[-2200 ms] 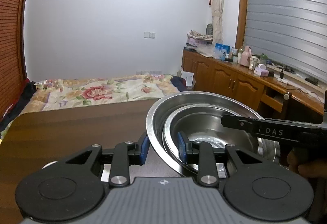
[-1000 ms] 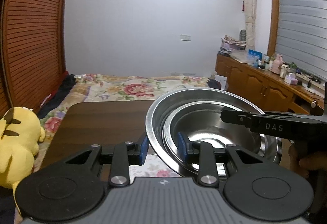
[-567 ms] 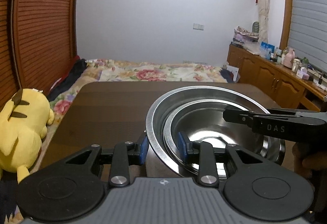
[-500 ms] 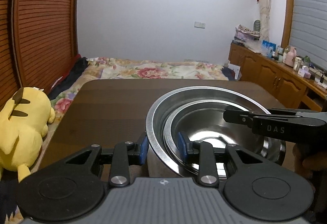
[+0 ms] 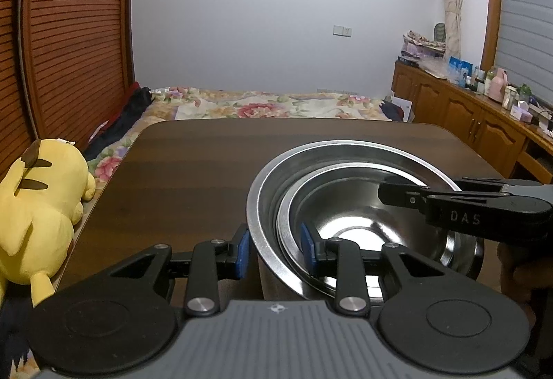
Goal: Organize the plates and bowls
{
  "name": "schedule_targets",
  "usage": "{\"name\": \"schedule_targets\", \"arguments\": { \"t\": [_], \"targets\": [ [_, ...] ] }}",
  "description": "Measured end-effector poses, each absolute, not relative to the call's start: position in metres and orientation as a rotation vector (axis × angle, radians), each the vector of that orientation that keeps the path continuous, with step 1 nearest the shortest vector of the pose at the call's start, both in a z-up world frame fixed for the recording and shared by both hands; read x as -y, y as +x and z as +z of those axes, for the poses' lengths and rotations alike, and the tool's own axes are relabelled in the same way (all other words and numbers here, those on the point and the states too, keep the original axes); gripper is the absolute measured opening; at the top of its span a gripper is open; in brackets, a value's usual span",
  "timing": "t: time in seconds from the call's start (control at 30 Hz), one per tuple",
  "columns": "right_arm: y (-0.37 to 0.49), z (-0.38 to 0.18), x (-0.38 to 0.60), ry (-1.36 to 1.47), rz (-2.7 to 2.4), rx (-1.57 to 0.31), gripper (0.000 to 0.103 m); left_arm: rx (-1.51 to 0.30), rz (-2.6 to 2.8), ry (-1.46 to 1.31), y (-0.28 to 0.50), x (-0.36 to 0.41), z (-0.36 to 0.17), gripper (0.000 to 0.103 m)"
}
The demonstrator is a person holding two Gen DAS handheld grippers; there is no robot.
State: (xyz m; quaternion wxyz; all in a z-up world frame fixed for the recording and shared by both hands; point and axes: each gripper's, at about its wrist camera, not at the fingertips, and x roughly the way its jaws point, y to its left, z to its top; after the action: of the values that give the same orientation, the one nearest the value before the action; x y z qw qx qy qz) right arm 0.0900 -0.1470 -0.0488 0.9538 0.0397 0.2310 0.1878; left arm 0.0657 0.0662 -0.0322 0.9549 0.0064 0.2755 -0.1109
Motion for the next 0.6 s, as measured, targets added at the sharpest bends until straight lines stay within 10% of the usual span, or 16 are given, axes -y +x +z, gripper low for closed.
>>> {"name": "schedule_targets", "arguments": {
  "t": [0.6],
  "targets": [
    [0.087,-0.059,0.135,-0.028,0.382,-0.439,0.037,-0.536,-0.198,0.047,0.068,-0.058,-0.036,0.033]
  ]
}}
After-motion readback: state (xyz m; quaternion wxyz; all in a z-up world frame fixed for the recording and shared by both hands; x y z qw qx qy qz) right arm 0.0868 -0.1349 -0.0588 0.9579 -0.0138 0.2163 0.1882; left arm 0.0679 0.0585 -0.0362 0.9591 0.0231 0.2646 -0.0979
